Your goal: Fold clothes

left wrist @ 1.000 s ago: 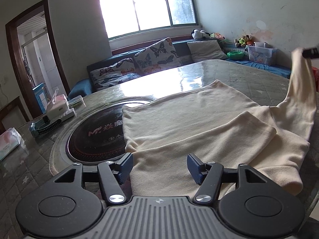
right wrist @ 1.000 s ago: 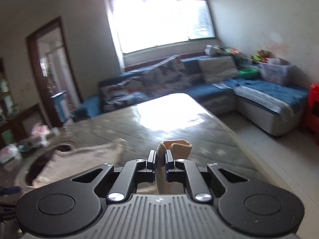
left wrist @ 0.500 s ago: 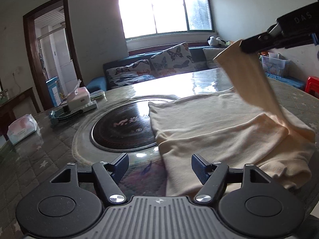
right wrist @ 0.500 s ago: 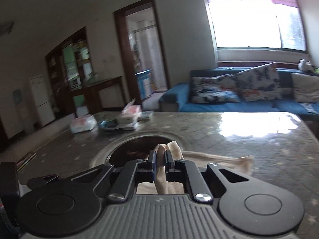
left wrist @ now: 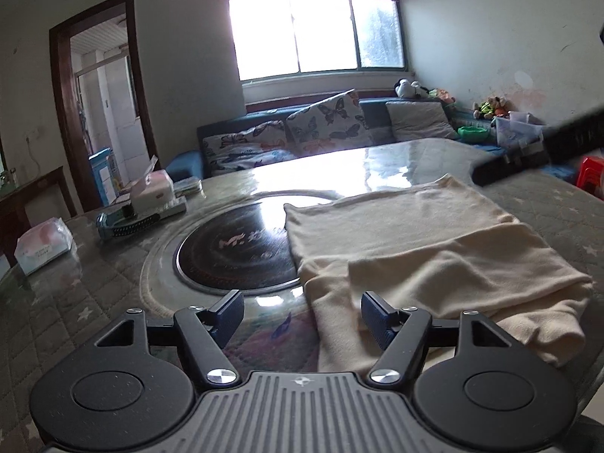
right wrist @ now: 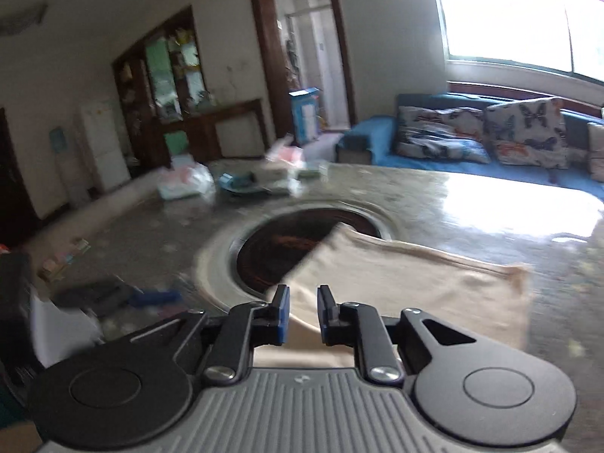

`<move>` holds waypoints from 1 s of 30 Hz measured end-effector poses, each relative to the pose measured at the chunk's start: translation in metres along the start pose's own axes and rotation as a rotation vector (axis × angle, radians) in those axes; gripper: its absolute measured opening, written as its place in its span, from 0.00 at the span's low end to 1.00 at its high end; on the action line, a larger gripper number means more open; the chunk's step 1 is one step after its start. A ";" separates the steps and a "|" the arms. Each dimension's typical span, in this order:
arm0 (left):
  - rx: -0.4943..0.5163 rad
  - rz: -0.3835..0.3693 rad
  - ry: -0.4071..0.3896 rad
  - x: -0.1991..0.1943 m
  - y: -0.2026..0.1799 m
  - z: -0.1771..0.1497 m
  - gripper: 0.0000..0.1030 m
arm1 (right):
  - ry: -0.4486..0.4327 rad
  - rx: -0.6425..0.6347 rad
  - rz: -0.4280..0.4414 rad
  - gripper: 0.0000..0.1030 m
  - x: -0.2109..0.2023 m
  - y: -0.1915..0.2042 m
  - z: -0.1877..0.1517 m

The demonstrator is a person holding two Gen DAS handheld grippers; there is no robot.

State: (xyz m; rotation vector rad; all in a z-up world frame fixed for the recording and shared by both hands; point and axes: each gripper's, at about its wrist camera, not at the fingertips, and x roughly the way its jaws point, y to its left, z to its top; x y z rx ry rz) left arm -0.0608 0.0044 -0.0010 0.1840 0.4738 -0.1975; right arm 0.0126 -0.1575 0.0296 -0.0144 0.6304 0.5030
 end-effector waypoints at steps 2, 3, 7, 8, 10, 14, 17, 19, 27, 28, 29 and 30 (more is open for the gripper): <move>0.010 -0.031 -0.016 0.001 -0.005 0.003 0.67 | 0.042 0.001 -0.050 0.19 -0.006 -0.014 -0.011; 0.016 -0.046 -0.023 0.002 -0.008 0.005 0.62 | 0.062 0.002 -0.075 0.19 -0.009 -0.020 -0.016; 0.037 -0.107 -0.051 0.005 -0.019 0.011 0.47 | 0.136 0.013 -0.137 0.19 -0.014 -0.039 -0.043; 0.043 -0.121 -0.047 0.008 -0.023 0.012 0.43 | 0.144 0.012 -0.141 0.19 -0.015 -0.041 -0.047; 0.053 -0.150 -0.035 0.015 -0.029 0.013 0.34 | 0.151 0.006 -0.146 0.19 -0.016 -0.043 -0.053; 0.063 -0.179 0.001 0.030 -0.035 0.013 0.29 | 0.166 -0.007 -0.156 0.19 -0.018 -0.048 -0.065; 0.048 -0.138 0.049 0.043 -0.028 0.009 0.27 | 0.169 -0.017 -0.163 0.19 -0.019 -0.050 -0.070; 0.029 -0.116 0.071 0.048 -0.020 0.005 0.26 | 0.153 -0.023 -0.165 0.19 -0.018 -0.050 -0.065; 0.031 -0.055 0.054 0.044 -0.013 0.010 0.26 | 0.099 -0.007 -0.187 0.19 0.001 -0.059 -0.047; 0.034 -0.068 0.045 0.044 -0.016 0.014 0.26 | 0.097 -0.005 -0.188 0.19 0.003 -0.060 -0.047; 0.037 -0.081 0.036 0.043 -0.019 0.017 0.26 | 0.089 -0.007 -0.190 0.19 0.004 -0.059 -0.046; 0.039 -0.097 0.030 0.043 -0.022 0.021 0.26 | 0.085 -0.013 -0.189 0.19 0.005 -0.057 -0.045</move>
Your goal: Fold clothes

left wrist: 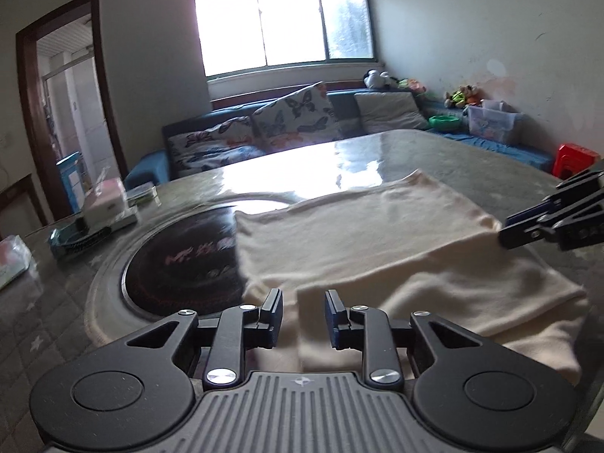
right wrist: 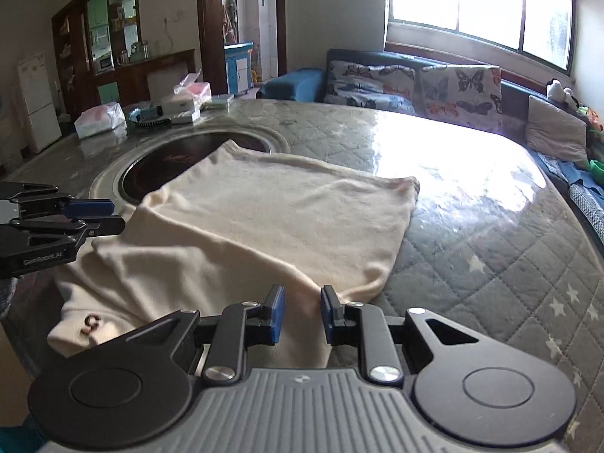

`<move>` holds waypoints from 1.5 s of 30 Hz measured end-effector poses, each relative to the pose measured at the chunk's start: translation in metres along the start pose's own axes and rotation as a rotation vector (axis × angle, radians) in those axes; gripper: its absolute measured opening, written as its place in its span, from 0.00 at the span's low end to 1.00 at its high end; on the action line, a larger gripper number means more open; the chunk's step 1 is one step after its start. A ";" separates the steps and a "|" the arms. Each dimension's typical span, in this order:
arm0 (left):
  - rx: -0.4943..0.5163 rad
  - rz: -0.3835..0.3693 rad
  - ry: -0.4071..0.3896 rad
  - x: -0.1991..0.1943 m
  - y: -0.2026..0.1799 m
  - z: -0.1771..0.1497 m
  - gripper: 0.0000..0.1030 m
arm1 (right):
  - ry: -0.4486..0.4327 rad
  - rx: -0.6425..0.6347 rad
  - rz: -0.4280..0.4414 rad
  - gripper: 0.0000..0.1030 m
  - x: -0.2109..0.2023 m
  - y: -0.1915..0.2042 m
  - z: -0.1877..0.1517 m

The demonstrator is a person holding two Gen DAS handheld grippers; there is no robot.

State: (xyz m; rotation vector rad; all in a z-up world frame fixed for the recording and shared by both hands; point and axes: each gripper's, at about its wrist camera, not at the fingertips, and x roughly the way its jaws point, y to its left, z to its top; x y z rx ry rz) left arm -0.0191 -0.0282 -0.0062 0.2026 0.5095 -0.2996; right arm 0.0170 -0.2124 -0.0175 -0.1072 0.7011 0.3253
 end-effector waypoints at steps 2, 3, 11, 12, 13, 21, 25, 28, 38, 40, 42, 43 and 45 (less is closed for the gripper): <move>0.001 -0.048 0.004 0.006 -0.008 0.005 0.26 | -0.006 -0.015 0.006 0.19 0.003 0.005 0.002; 0.010 -0.066 0.008 0.011 -0.013 0.007 0.26 | -0.009 -0.022 0.008 0.19 0.004 0.007 0.003; 0.032 -0.046 0.058 0.034 -0.018 0.004 0.28 | 0.016 -0.057 0.008 0.20 0.023 0.015 0.005; 0.039 -0.049 0.055 0.031 -0.016 0.003 0.28 | 0.012 -0.066 0.008 0.21 0.022 0.016 0.005; 0.053 -0.051 0.052 0.027 -0.016 0.002 0.28 | 0.009 -0.076 0.008 0.21 0.020 0.018 0.005; 0.167 -0.051 0.040 -0.008 -0.013 -0.017 0.28 | 0.026 -0.217 0.041 0.24 -0.001 0.042 -0.019; 0.243 -0.072 0.028 -0.031 -0.011 -0.029 0.28 | 0.012 -0.265 0.040 0.27 -0.016 0.051 -0.030; 0.320 -0.100 0.018 -0.049 -0.011 -0.039 0.32 | 0.033 -0.278 0.075 0.27 -0.024 0.051 -0.035; 0.587 -0.148 -0.043 -0.061 -0.037 -0.069 0.40 | 0.035 -0.293 0.075 0.38 -0.045 0.041 -0.037; 0.612 -0.152 -0.060 -0.058 -0.042 -0.070 0.40 | 0.042 -0.310 0.067 0.43 -0.048 0.041 -0.040; 0.633 -0.158 -0.077 -0.054 -0.047 -0.071 0.40 | 0.046 -0.346 0.060 0.43 -0.052 0.042 -0.043; 0.631 -0.168 -0.083 -0.052 -0.049 -0.070 0.40 | 0.047 -0.361 0.058 0.45 -0.053 0.043 -0.045; 0.602 -0.188 -0.091 -0.048 -0.052 -0.066 0.33 | 0.053 -0.400 0.061 0.46 -0.056 0.047 -0.049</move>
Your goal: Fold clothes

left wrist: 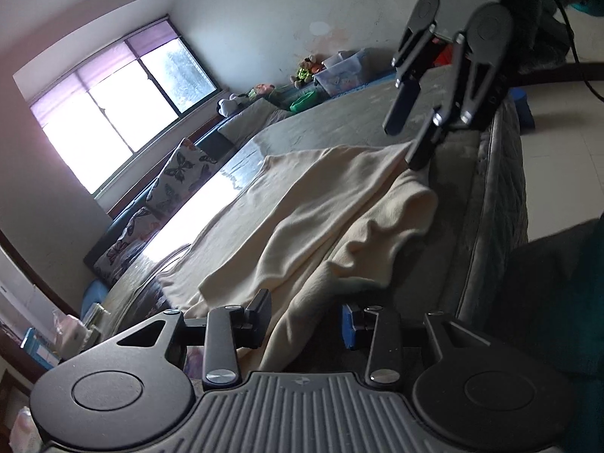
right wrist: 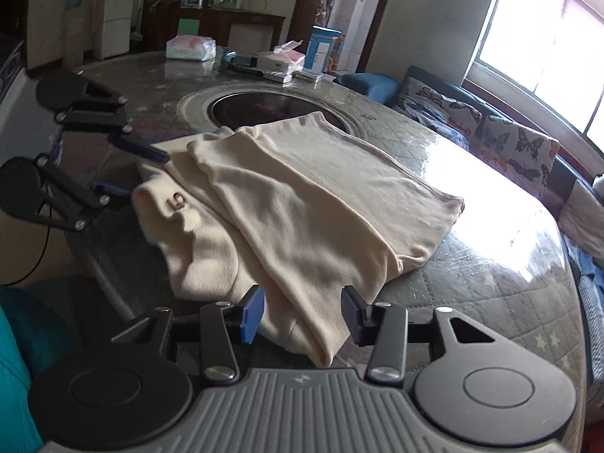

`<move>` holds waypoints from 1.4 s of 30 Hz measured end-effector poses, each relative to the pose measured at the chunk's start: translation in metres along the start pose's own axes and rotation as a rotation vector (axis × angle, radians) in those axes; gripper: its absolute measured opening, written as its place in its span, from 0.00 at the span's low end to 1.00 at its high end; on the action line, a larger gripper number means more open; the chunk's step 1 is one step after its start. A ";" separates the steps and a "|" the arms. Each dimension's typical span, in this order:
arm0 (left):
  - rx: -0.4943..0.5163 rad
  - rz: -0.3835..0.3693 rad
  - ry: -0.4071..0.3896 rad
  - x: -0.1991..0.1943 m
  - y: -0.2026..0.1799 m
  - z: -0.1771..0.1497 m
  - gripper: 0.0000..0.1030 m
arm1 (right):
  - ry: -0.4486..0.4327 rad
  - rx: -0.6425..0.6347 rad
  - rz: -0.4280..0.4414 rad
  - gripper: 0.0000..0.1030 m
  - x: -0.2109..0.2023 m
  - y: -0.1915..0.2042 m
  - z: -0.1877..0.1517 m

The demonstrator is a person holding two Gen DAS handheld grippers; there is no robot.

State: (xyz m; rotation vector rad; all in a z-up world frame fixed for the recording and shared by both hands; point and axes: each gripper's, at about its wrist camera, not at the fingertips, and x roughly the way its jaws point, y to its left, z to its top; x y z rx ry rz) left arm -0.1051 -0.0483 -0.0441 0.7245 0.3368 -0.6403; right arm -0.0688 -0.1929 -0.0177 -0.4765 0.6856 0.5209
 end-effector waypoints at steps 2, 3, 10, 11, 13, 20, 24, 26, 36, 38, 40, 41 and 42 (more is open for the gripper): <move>-0.057 -0.016 -0.003 0.006 0.006 0.004 0.17 | 0.005 -0.027 0.007 0.46 -0.001 0.004 -0.002; -0.088 -0.015 -0.001 0.009 0.011 0.006 0.14 | 0.005 -0.049 0.010 0.47 0.000 0.007 -0.003; -0.307 -0.024 0.003 0.023 0.052 0.017 0.10 | -0.038 -0.102 0.036 0.57 0.010 0.016 -0.001; -0.329 -0.025 0.006 0.025 0.056 0.017 0.10 | -0.047 -0.104 0.038 0.57 0.013 0.016 0.000; -0.350 -0.024 0.015 0.027 0.060 0.017 0.10 | -0.065 -0.098 0.038 0.56 0.019 0.017 0.002; -0.328 -0.009 0.020 0.023 0.055 0.011 0.14 | -0.089 0.016 0.042 0.22 0.032 0.004 0.013; -0.268 0.041 0.017 0.008 0.045 0.000 0.25 | -0.097 0.099 0.046 0.13 0.034 -0.007 0.019; -0.232 0.063 0.028 0.002 0.039 -0.006 0.26 | -0.107 0.119 0.047 0.12 0.033 -0.011 0.021; -0.135 0.125 0.066 -0.003 0.026 -0.027 0.21 | -0.142 0.152 0.020 0.09 0.026 -0.015 0.029; -0.155 0.119 0.058 -0.005 0.026 -0.026 0.12 | -0.148 0.157 0.012 0.08 0.025 -0.013 0.028; -0.177 0.116 0.043 -0.011 0.028 -0.024 0.11 | -0.158 0.167 0.010 0.07 0.024 -0.012 0.028; -0.185 0.116 0.034 -0.014 0.029 -0.022 0.11 | -0.163 0.172 0.012 0.07 0.021 -0.012 0.027; -0.193 0.114 0.025 -0.019 0.030 -0.021 0.11 | -0.169 0.172 0.013 0.07 0.018 -0.011 0.027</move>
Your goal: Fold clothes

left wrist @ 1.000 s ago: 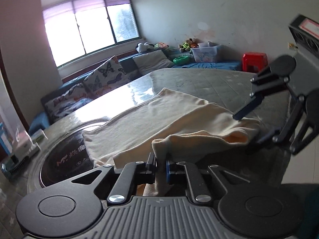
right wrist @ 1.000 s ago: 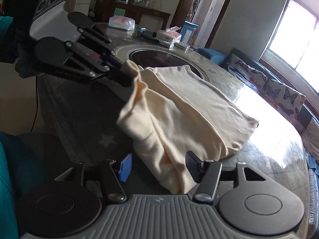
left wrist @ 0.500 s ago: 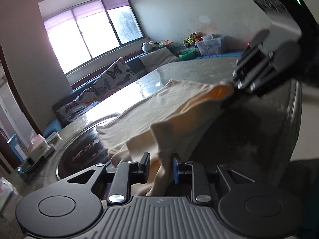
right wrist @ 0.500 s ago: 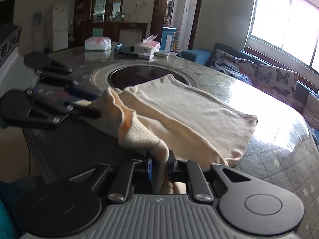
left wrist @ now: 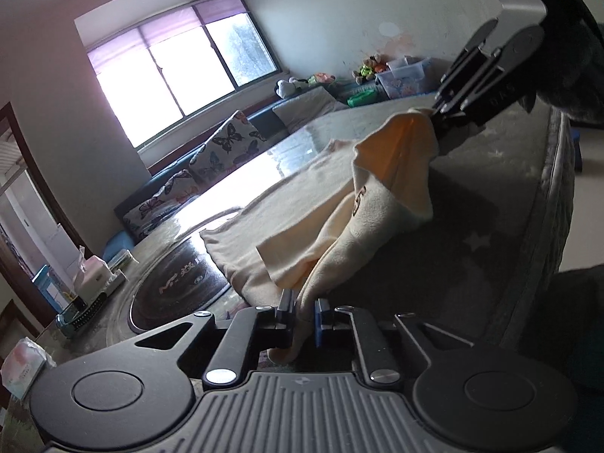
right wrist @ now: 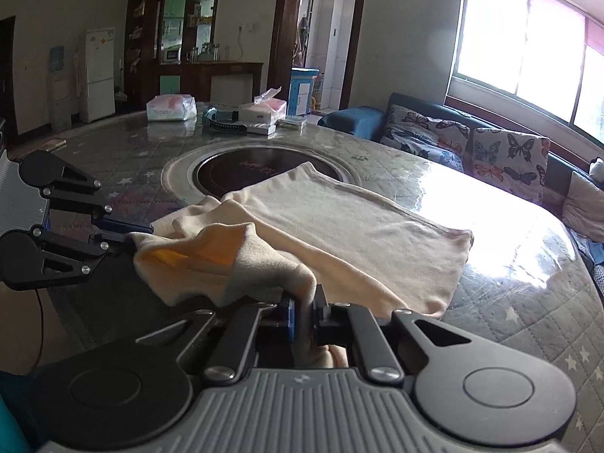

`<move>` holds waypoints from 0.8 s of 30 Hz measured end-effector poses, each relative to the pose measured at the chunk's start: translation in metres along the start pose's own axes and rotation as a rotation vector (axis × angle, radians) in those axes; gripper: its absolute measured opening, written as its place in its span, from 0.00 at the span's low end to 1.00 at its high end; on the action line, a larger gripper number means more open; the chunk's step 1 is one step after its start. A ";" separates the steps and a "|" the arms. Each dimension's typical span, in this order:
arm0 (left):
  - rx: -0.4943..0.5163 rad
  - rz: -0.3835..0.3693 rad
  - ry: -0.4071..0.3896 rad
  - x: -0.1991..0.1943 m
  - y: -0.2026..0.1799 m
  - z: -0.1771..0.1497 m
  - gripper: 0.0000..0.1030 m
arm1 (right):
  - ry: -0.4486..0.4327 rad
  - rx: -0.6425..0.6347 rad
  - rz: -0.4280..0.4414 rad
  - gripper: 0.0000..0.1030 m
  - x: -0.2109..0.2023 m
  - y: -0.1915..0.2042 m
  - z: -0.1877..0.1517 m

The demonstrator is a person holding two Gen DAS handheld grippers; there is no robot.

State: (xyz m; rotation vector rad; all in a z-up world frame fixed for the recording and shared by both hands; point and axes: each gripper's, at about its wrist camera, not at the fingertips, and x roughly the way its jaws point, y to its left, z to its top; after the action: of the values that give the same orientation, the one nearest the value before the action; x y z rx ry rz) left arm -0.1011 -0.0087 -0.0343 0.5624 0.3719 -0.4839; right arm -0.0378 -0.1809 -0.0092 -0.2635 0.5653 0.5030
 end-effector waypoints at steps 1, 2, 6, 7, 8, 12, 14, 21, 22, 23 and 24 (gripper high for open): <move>-0.011 -0.009 -0.008 -0.005 0.002 0.002 0.10 | -0.005 -0.001 0.000 0.07 -0.003 0.000 0.000; -0.023 -0.018 -0.015 -0.011 0.004 0.004 0.10 | -0.010 0.000 0.005 0.07 -0.008 0.000 0.000; -0.028 -0.050 -0.039 -0.039 0.006 0.010 0.10 | -0.024 -0.003 0.036 0.07 -0.033 0.001 0.001; -0.028 -0.060 -0.044 -0.048 0.005 0.011 0.10 | -0.023 -0.005 0.041 0.07 -0.038 0.002 0.000; -0.031 -0.069 -0.048 -0.056 0.005 0.012 0.10 | -0.021 -0.011 0.054 0.07 -0.046 0.005 0.000; -0.061 -0.097 -0.065 -0.084 0.004 0.016 0.10 | -0.007 -0.025 0.102 0.06 -0.076 0.017 -0.003; -0.093 -0.098 -0.064 -0.083 0.008 0.018 0.10 | 0.009 -0.005 0.136 0.06 -0.087 0.021 -0.004; -0.166 -0.061 -0.078 -0.043 0.034 0.036 0.10 | 0.015 0.046 0.126 0.06 -0.067 -0.002 0.009; -0.169 -0.055 -0.083 -0.035 0.038 0.040 0.10 | 0.014 0.060 0.121 0.06 -0.062 -0.008 0.013; -0.177 -0.050 -0.083 -0.027 0.042 0.045 0.10 | 0.012 0.074 0.116 0.06 -0.056 -0.014 0.016; -0.185 -0.045 -0.080 -0.017 0.047 0.050 0.10 | 0.011 0.088 0.111 0.06 -0.051 -0.021 0.020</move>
State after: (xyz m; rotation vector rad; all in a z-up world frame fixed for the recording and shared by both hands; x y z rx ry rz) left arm -0.0806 0.0024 0.0320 0.3554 0.3490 -0.5080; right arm -0.0550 -0.2104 0.0378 -0.1515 0.6139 0.5830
